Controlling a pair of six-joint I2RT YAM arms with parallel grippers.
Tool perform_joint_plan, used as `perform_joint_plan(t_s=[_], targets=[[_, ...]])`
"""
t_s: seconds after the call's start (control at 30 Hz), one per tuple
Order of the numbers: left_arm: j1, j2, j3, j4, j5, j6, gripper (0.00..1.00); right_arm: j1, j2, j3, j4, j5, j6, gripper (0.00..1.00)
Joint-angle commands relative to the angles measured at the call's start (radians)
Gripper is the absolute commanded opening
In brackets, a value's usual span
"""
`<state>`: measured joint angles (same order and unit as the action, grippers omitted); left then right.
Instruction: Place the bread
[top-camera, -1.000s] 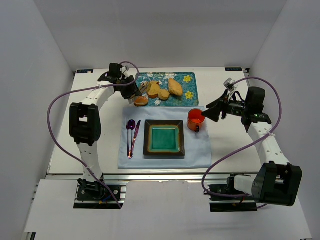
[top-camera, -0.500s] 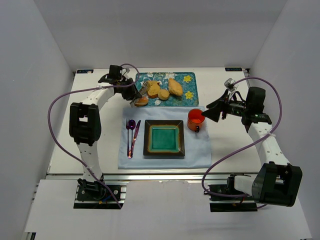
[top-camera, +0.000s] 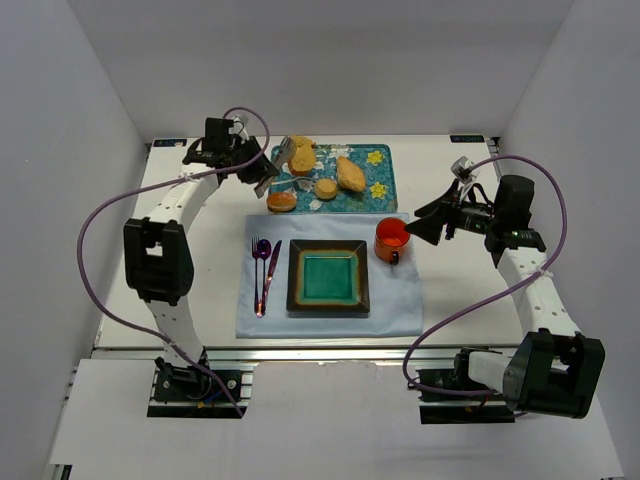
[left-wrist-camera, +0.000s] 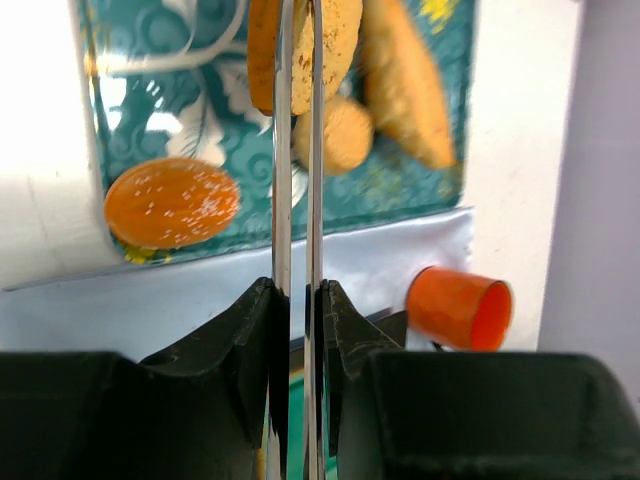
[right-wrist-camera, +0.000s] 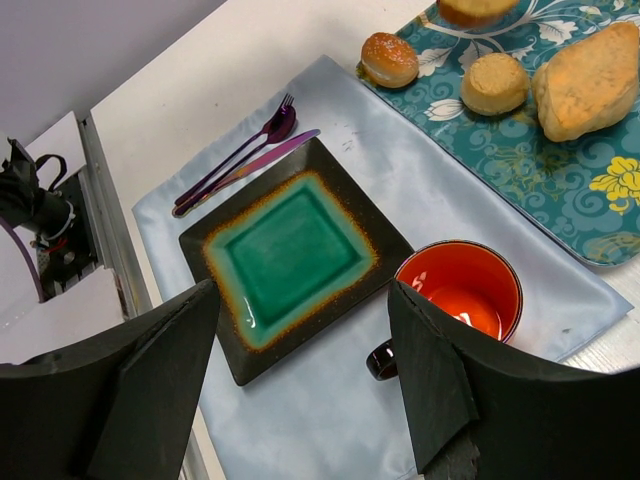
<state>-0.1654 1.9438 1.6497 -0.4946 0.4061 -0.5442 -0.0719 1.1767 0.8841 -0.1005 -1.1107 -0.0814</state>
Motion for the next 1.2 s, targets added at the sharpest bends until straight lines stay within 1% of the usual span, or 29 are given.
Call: perform_joint_plan(t_s=[0.0, 0.2, 0.3, 0.33, 0.37, 0.43, 0.47, 0.5, 0.6, 0.73, 0.9, 0.97, 1.0, 1.03, 1.07, 1.1, 1.13, 1.17], targets=[[0.007, -0.123, -0.025, 0.074, 0.014, -0.023, 0.0, -0.005, -0.025, -0.007, 0.039, -0.031, 0.011, 0.74], [0.007, -0.221, -0.091, 0.061, 0.052, -0.008, 0.0, -0.003, -0.025, 0.001, 0.03, -0.032, 0.009, 0.74], [0.006, -0.305, -0.155, 0.018, 0.147, 0.03, 0.0, -0.005, -0.023, 0.004, 0.027, -0.035, 0.008, 0.74], [0.006, -0.333, -0.178, -0.023, 0.202, 0.056, 0.0, -0.005, -0.022, 0.006, 0.027, -0.038, 0.006, 0.74], [0.006, -0.397, -0.242, -0.039, 0.227, 0.064, 0.0, -0.005, -0.02, 0.007, 0.027, -0.038, 0.006, 0.74], [0.006, -0.477, -0.327, -0.074, 0.261, 0.073, 0.0, -0.005, -0.015, 0.009, 0.025, -0.041, 0.002, 0.74], [0.004, -0.518, -0.419, -0.082, 0.282, 0.072, 0.0, -0.005, -0.014, 0.009, 0.022, -0.04, 0.0, 0.74], [0.004, -0.593, -0.46, -0.097, 0.29, 0.072, 0.0, -0.005, -0.012, 0.01, 0.022, -0.04, 0.0, 0.74], [-0.002, -0.704, -0.6, -0.168, 0.319, 0.07, 0.0, -0.003, 0.006, 0.019, 0.024, -0.043, -0.003, 0.74], [-0.022, -0.761, -0.717, -0.171, 0.382, 0.079, 0.0, -0.005, 0.024, 0.035, 0.027, -0.046, -0.003, 0.74], [-0.074, -0.718, -0.761, -0.217, 0.395, 0.148, 0.0, -0.005, 0.032, 0.05, 0.027, -0.051, -0.006, 0.74], [-0.092, -0.692, -0.769, -0.222, 0.379, 0.161, 0.04, -0.005, 0.031, 0.053, 0.027, -0.052, -0.008, 0.74], [-0.095, -0.684, -0.771, -0.226, 0.37, 0.165, 0.07, -0.005, 0.028, 0.053, 0.024, -0.052, -0.006, 0.74], [-0.098, -0.68, -0.775, -0.226, 0.352, 0.173, 0.13, -0.005, 0.024, 0.052, 0.025, -0.049, -0.006, 0.74], [-0.102, -0.669, -0.777, -0.226, 0.347, 0.178, 0.16, -0.005, 0.021, 0.05, 0.024, -0.048, -0.008, 0.74], [-0.102, -0.669, -0.775, -0.229, 0.336, 0.182, 0.28, -0.005, 0.017, 0.049, 0.022, -0.046, -0.008, 0.74], [-0.102, -0.668, -0.771, -0.229, 0.332, 0.184, 0.33, -0.005, 0.014, 0.046, 0.019, -0.046, -0.008, 0.74], [-0.102, -0.669, -0.765, -0.232, 0.326, 0.187, 0.37, -0.005, 0.008, 0.041, 0.019, -0.044, -0.011, 0.74]])
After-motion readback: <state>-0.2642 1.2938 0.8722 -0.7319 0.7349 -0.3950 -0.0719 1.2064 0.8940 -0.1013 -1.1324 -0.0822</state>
